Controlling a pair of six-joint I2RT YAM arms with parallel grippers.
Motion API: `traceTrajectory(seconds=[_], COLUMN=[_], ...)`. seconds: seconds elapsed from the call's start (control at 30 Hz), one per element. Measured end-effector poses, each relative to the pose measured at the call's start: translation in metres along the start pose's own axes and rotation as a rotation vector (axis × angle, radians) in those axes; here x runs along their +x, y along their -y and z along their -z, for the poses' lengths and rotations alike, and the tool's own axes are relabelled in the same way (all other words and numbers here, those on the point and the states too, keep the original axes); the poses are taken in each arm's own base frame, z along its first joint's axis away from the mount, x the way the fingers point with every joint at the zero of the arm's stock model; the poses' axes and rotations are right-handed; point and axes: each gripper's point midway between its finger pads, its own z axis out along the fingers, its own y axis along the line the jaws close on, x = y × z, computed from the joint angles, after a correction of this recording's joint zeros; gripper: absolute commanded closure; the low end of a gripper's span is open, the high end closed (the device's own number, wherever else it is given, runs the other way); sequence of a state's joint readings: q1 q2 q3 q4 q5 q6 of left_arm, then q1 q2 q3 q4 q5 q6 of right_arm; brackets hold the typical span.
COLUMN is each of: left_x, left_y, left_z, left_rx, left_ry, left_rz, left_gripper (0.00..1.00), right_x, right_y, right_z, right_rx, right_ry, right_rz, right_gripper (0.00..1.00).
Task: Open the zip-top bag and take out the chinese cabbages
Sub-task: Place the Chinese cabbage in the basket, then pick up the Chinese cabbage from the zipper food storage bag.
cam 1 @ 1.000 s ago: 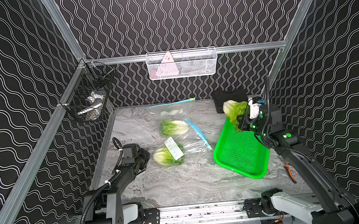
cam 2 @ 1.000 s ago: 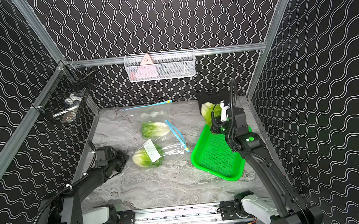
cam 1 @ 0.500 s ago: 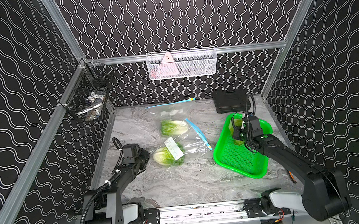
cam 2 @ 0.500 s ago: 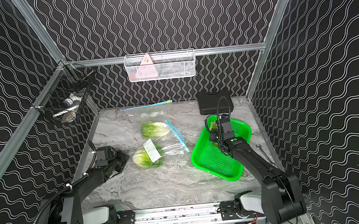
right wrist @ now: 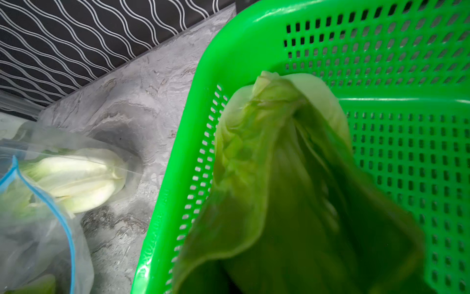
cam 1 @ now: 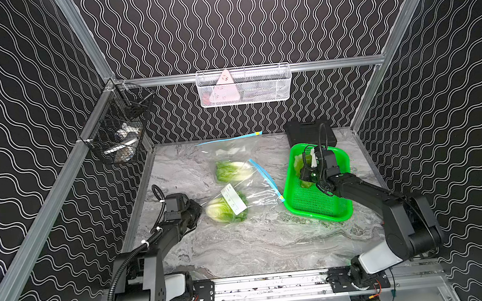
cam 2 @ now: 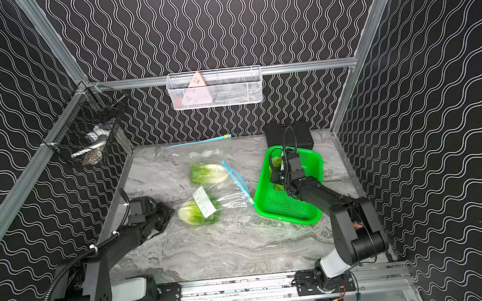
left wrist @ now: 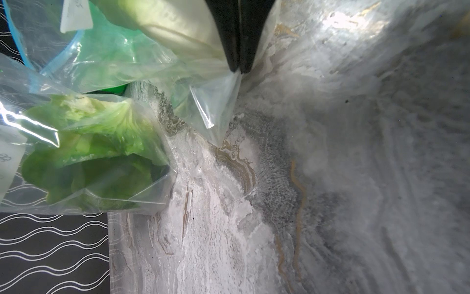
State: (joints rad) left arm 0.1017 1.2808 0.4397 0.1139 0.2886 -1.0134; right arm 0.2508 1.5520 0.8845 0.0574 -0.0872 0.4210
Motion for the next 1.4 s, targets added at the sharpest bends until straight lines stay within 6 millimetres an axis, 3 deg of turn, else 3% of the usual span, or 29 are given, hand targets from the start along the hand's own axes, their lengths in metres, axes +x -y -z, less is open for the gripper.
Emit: traceTrajectory(seconds=[0.17,0.23,0.5,0.63,0.77,0.9,1.0,1.2,1.4], left_x=[0.0,0.0,0.0,0.0,0.0,0.0,-0.001,-0.001,-0.001], left_y=[-0.001,-0.001,-0.001,0.0,-0.001,-0.001,-0.001,-0.003,-0.003], left_z=[0.0,0.0,0.0,0.0,0.0,0.0,0.0,-0.004,-0.004], left_rx=[-0.001,-0.001,-0.001,0.0,-0.001,-0.004,-0.006,-0.018,-0.017], left_ry=[-0.001,-0.001,-0.001,0.001,0.001,0.003,0.004,-0.006,-0.005], left_rz=[0.001,0.001,0.001,0.0,0.001,-0.011,-0.017,-0.017,-0.017], left_gripper=[1.0,1.0,1.0,1.0,1.0,1.0,1.0,1.0,1.0], right_x=[-0.003,-0.01,-0.026,-0.026,-0.029,-0.041,-0.041,-0.009,0.018], right_y=[-0.009,-0.011,-0.017,-0.018,-0.048,-0.086,-0.104,-0.133,-0.144], right_z=[0.017,0.03,0.088,0.101,0.109,0.097,0.07,0.03,0.0], right_rx=[-0.035,-0.036,-0.03,-0.024,-0.157,-0.315,-0.377,-0.442,-0.453], right_ry=[0.011,0.04,0.122,0.111,0.071,-0.009,-0.096,-0.26,-0.362], right_rz=[0.018,0.028,0.104,0.129,0.144,0.166,0.17,0.206,0.235], right_gripper=[0.39,0.33,0.3,0.3,0.3,0.38,0.49,0.78,0.87])
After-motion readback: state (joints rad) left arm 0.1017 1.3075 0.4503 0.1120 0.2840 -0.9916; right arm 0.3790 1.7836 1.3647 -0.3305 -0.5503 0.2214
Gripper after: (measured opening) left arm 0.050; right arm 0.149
